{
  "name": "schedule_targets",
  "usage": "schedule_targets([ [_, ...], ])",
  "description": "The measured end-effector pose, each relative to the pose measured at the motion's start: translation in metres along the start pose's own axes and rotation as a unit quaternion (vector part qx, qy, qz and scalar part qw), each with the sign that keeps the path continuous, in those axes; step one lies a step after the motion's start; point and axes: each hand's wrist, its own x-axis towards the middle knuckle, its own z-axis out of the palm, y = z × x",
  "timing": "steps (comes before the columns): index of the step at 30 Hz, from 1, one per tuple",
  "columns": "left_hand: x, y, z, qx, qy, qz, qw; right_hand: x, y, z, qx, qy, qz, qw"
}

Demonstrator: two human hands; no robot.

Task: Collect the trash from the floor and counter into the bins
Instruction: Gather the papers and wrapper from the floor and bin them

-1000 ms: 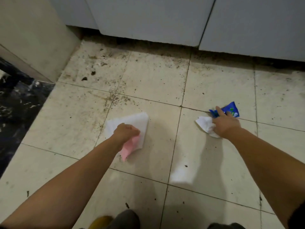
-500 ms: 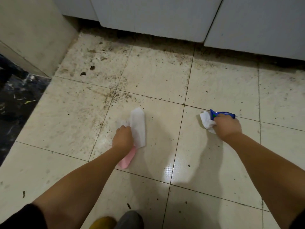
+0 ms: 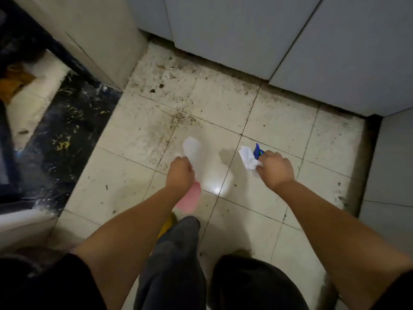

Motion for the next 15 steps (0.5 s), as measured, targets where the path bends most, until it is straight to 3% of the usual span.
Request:
schedule_targets([
  [7, -0.134, 0.010, -0.108, -0.128, 0.056, -0.082, 0.987, -0.101, -0.065, -0.131, 0.024, -0.001, -0.128, 0.992],
  [15, -0.281, -0.097, -0.182, -0.207, 0.148, -0.223, 0.941, -0.196, -0.196, -0.179, -0.029, -0.035, -0.281, 0.959],
])
